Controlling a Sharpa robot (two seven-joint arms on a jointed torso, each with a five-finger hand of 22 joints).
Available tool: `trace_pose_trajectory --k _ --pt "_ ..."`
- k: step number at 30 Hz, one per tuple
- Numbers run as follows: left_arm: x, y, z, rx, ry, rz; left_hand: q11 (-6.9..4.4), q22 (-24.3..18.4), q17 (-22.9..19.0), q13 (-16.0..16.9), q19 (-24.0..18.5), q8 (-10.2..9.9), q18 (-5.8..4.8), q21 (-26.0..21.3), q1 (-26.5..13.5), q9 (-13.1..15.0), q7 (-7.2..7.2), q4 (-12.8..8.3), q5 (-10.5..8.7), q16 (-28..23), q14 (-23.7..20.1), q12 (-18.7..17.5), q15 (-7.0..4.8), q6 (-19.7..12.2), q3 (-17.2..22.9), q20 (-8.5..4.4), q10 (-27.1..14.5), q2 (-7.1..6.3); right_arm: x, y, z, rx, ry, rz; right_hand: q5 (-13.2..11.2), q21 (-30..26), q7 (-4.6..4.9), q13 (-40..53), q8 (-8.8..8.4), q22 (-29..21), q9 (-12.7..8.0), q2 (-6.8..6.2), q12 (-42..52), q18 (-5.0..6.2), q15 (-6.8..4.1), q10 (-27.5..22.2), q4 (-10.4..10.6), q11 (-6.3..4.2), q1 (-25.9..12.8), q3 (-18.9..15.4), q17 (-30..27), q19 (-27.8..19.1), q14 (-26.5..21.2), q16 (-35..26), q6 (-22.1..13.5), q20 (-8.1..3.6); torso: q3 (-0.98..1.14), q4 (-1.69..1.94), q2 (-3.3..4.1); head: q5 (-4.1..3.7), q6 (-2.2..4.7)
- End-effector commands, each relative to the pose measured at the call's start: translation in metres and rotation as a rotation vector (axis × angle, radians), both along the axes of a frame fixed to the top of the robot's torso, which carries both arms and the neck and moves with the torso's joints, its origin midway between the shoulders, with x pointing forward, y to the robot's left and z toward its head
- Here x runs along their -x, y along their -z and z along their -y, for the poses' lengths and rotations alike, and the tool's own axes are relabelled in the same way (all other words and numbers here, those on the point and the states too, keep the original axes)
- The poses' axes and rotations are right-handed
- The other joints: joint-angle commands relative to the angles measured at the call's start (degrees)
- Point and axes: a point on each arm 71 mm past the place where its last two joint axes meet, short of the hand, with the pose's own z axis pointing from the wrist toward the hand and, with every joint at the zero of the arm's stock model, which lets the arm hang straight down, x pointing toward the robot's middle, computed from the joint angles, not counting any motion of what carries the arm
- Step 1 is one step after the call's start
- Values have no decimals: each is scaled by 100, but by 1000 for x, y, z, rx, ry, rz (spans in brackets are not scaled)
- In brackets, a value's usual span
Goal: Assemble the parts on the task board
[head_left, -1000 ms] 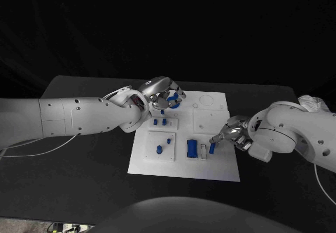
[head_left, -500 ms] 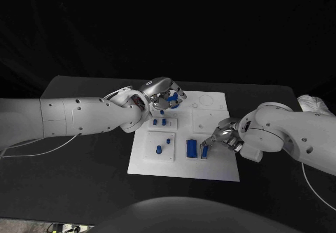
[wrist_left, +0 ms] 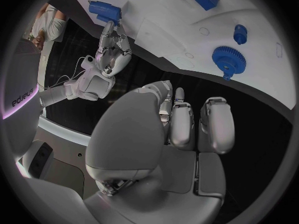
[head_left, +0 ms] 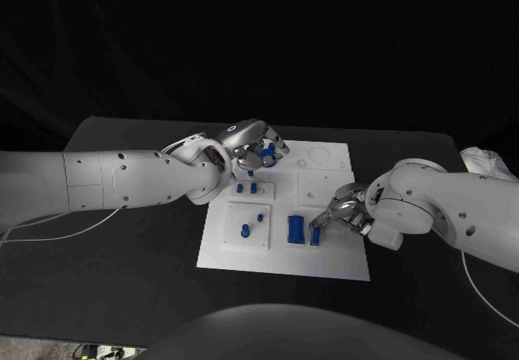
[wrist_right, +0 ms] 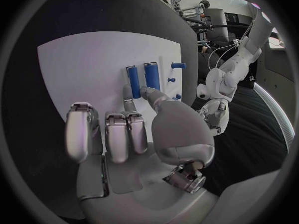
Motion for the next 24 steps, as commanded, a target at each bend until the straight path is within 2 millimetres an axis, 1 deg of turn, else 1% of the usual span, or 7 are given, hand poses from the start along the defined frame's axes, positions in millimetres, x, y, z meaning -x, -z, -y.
trace_pose_trajectory --k 1,4,7,12,17,19,24 --pt "1 0 3 2 15 -7 1 1154 -5 -5 69 -2 43 -26 43 1 -7 7 25 -30 117 -16 41 -26 34 54 24 -5 3 3 -3 17 -38 0 -355 -51 -29 1509 40 1116 25 2 22 109 -8 607 -9 16 -75 -41 1509 278 598 20 -90 1 0 1 0 8 1" --pt "1 0 3 1 15 -7 1 1154 -5 -5 69 -2 43 -26 43 1 -7 7 25 -30 117 -16 41 -26 34 54 24 -5 3 4 -3 20 -39 1 -732 -67 -16 1509 37 1113 16 9 22 111 3 607 35 28 -139 -116 1509 277 598 20 -120 10 2 -2 2 12 1" --pt "1 0 2 1 15 -9 1 1154 -5 -5 69 -2 43 -26 43 1 -7 7 25 -30 117 -16 41 -26 34 54 24 -5 3 4 -2 20 -36 3 -1245 -82 5 1509 36 1110 9 19 22 112 18 607 117 47 -238 -230 1509 278 598 20 -158 22 1 -3 3 16 1" --pt "1 1 3 -1 16 -13 1 1154 -5 -5 69 -2 43 -26 43 1 -7 7 25 -30 117 -16 41 -26 34 54 24 -5 3 5 -1 14 -27 6 -1860 -109 43 1509 55 1105 16 -1 22 116 44 607 269 81 -430 -451 1509 278 598 20 -243 43 1 -1 4 13 1" --pt "0 1 3 -2 16 -16 0 1152 -14 -5 65 -5 44 -34 46 1 -8 8 26 -36 114 -19 42 -31 38 56 25 -3 3 5 1 0 -16 6 -2158 -130 60 1509 82 1102 29 -73 22 119 59 607 447 98 -681 -703 1509 281 598 20 -340 60 1 -1 1 27 1" --pt "0 1 3 -3 16 -17 0 1152 -14 -5 65 -5 44 -34 46 1 -8 8 26 -36 114 -19 42 -31 38 56 25 -3 4 5 2 -8 -10 6 -2180 -136 65 1509 97 1101 38 -120 22 120 62 607 545 101 -818 -844 1509 283 598 20 -394 64 2 1 1 34 1" --pt "1 1 3 -3 16 -18 0 1152 -14 -5 65 -5 44 -34 46 1 -8 8 26 -36 114 -19 42 -31 38 56 25 -3 4 4 7 -36 15 18 -2219 -182 68 1509 156 1091 69 -161 22 128 64 607 736 109 -1025 -1123 1509 280 598 20 -480 69 1 5 2 51 1"
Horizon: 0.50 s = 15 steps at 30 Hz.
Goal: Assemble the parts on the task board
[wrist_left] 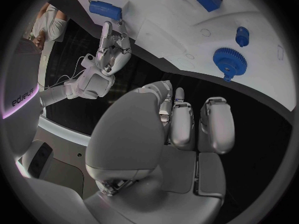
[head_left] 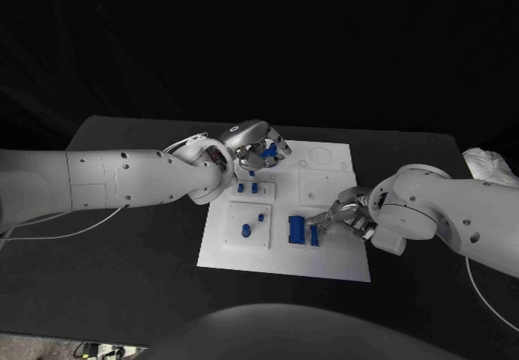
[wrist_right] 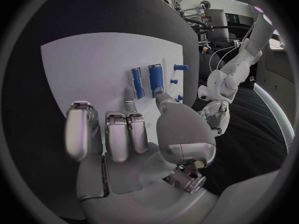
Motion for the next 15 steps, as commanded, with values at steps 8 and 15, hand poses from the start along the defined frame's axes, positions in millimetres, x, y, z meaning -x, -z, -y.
trace_pose_trajectory --k 8,15 --pt "2 0 1 4 13 -5 -1 1151 -8 -5 64 -4 45 -36 47 2 -8 8 26 -39 132 -20 23 -30 41 57 26 -1 6 -15 22 -183 80 102 -32 46 -21 1506 244 1115 117 64 22 21 13 587 245 29 -131 -314 1510 306 598 20 -80 19 -2 -1 4 72 1" --pt "4 -5 0 40 28 47 -5 1151 -7 1 60 17 45 -38 17 15 -3 23 25 -39 125 -5 24 7 36 61 78 8 15 -44 50 -394 141 287 161 266 -135 1506 868 1187 528 276 22 -20 -57 587 305 -64 220 -399 1510 356 598 20 -12 -37 -4 -8 -8 71 1"
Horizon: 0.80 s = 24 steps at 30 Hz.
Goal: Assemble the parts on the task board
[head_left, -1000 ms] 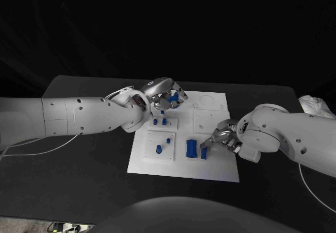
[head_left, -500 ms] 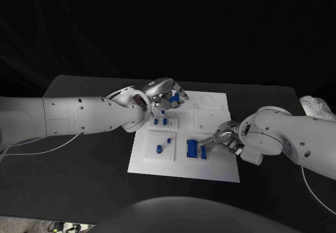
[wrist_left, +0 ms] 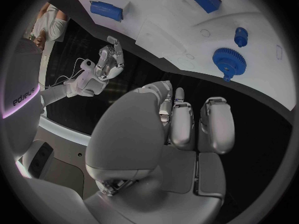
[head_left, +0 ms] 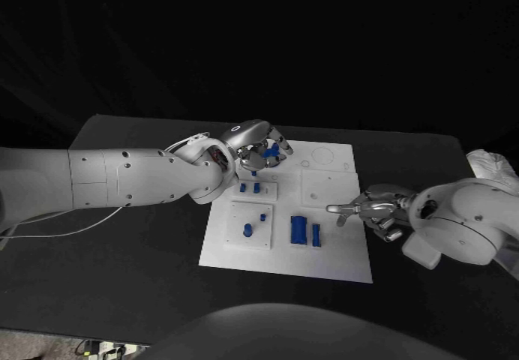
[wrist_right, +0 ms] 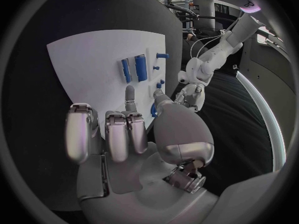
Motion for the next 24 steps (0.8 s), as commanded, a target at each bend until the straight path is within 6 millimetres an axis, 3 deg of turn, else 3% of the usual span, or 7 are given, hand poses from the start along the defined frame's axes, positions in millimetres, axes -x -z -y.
trace_pose_trajectory --k 1,6,10,12,15,18,24 --pt "2 -5 2 47 28 56 9 1150 -14 3 79 19 46 -41 -31 15 -4 14 22 -43 121 6 26 10 5 43 99 9 -2 -20 5 -220 50 203 74 -16 -45 1507 190 1183 120 52 22 -16 -62 604 58 -48 108 -45 1505 346 598 20 1 -42 -1 -7 -11 -2 1" --pt "7 -14 0 155 33 127 41 829 -1217 61 -564 64 255 -1253 -743 47 1 -25 -226 -1090 -612 190 135 107 -362 126 429 -10 1 -41 33 -509 148 381 587 -2324 50 1140 478 582 243 250 -630 335 95 9 662 78 287 -328 630 -612 21 -842 -262 104 -5 -13 -16 -32 1" --pt "10 -18 -4 329 50 76 235 134 -2944 92 -3119 -13 524 -4504 -1388 10 175 -27 -62 -3173 -3200 323 630 43 -1131 393 264 -93 1 -51 53 -715 209 475 302 -6284 537 -1242 -27 -1052 -396 232 -4814 572 800 -3972 854 757 612 -748 -2458 -3043 -3410 -4837 -915 558 -19 -27 -42 -37 1" --pt "11 -18 -5 429 65 24 326 -76 -3345 24 -4217 -65 394 -5243 -1708 -23 209 -48 -82 -3882 -4282 175 831 -81 -1553 482 -195 -56 0 -53 61 -799 227 484 183 -7462 351 -2486 -545 -2413 -1023 414 -6349 373 1258 -5672 974 1110 786 -1079 -3586 -4794 -5121 -6461 -1746 972 -19 -42 -63 -6 1" --pt "12 -18 -7 541 84 -44 129 -684 -4093 6 -5999 -112 168 -6515 -1959 -111 77 -57 -759 -5088 -6009 -279 671 -567 -3295 639 -1291 -121 -3 -54 68 -875 254 486 107 -7608 -599 -3914 -945 -5001 -1788 435 -7641 144 1134 -7626 498 604 646 -1398 -5505 -7422 -7676 -8264 -3109 1160 -5 -63 -87 30 1" --pt "14 -17 -8 633 106 -117 -404 -2977 -5559 -73 -7465 -169 104 -7433 -2194 -170 -381 96 -928 -6600 -7790 -897 449 -1159 -4309 789 -2794 -882 -6 -54 74 -935 269 479 118 -7786 -1374 -6638 -1149 -7446 -2845 317 -8733 568 875 -8374 929 -208 991 -1453 -7431 -8402 -8397 -8969 -4308 1427 8 -76 -87 10 1" --pt "13 -14 -5 707 138 -217 -834 -5738 -6732 -200 -8152 -267 84 -7659 -2446 -270 -776 81 -933 -7427 -8376 -1359 312 -2866 -4416 947 -4199 -973 -8 -54 79 -971 256 482 109 -7791 -1788 -7493 -1074 -7494 -3406 171 -8978 647 577 -8396 905 -762 1104 -1322 -7495 -8403 -8402 -8980 -4738 1280 26 -58 -86 -58 1"
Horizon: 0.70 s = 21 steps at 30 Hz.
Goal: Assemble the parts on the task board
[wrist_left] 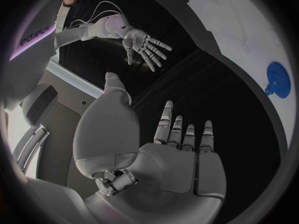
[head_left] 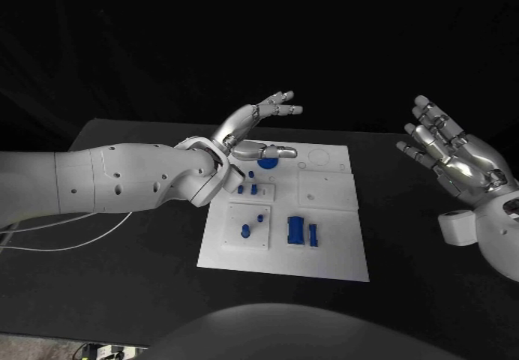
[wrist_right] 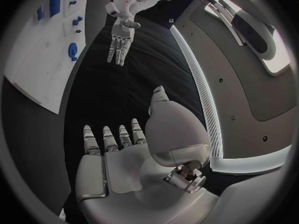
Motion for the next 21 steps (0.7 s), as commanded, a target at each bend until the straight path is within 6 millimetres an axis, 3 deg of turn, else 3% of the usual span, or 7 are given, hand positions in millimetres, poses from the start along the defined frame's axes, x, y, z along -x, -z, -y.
trace_pose_trajectory --k 1,7,10,13,14,16,21 --pt "0 1 4 149 79 -93 -108 -346 -301 -20 -89 -40 -87 -30 -91 -18 -111 0 -23 -180 -84 -79 -5 -368 -19 54 -241 10 1 -6 0 -109 -39 49 -25 -20 -41 -27 84 -19 -154 -56 -20 138 -64 0 -5 -63 18 75 -16 12 -1 -16 -70 -68 17 6 -3 -35 1" --pt "-3 4 6 159 95 -127 -379 -711 -332 -10 -253 -5 -52 -40 -202 4 -411 -7 -22 -198 -89 -96 85 -937 -11 341 -582 22 1 -5 0 -74 -56 87 -40 -20 -51 -27 213 -19 -360 -98 -20 197 -210 0 3 -115 52 123 -16 12 -1 -16 -107 -191 2 32 0 -70 76" --pt "-4 4 4 98 34 -85 124 -1423 -332 -180 -301 -253 -397 -110 -3454 -248 242 -956 -431 -198 -89 -270 21 -2419 928 -513 -1241 868 -2 -1 2 -49 -2 35 -598 -20 758 -27 -282 -19 -962 -230 -20 -378 -227 0 -930 774 -3487 919 -16 12 -1 -16 -596 -923 10 36 -14 -75 45" --pt "-5 5 6 122 9 -100 549 -2021 -332 -180 -301 -253 -397 -110 -4618 -248 242 -1262 -431 -198 -89 -270 21 -2912 1234 -785 -1241 1249 -4 1 0 -51 22 32 -598 -20 1415 -27 -282 -19 -962 -230 -20 -799 -227 0 -1240 774 -4724 919 -16 12 -1 -16 -999 -1527 12 98 -49 -152 121" --pt "-5 6 7 128 3 -103 549 -2021 -332 -180 -301 -253 -397 -110 -4829 -248 242 -1317 -431 -198 -89 -270 21 -3003 1650 -1187 -1241 1319 -4 2 -1 -52 28 31 -598 -20 1415 -27 -282 -19 -962 -230 -20 -799 -227 0 -1684 774 -4942 919 -16 12 -1 -16 -999 -1527 12 112 -57 -170 138" --pt "-7 7 10 154 -25 -121 549 -2021 -332 -180 -301 -253 -397 -110 -5239 -248 242 -1744 -431 -198 -89 -270 21 -3180 1650 -1187 -1241 1805 -6 5 -3 -54 56 26 -598 -20 1415 -27 -282 -19 -962 -230 -20 -799 -227 0 -1684 774 -5349 919 -16 12 -1 -16 -999 -1527 15 180 -96 -256 222" --pt "-10 17 21 260 -140 -205 549 -2021 -332 -180 -301 -253 -397 -110 -6290 -248 242 -1744 -431 -198 -89 -270 21 -3634 1650 -1187 -1241 1805 -13 17 -13 -62 171 1 -598 -20 1415 -27 -282 -19 -962 -230 -20 -799 -227 0 -1684 774 -6044 919 -16 12 -1 -16 -999 -1527 24 461 -257 -607 566"
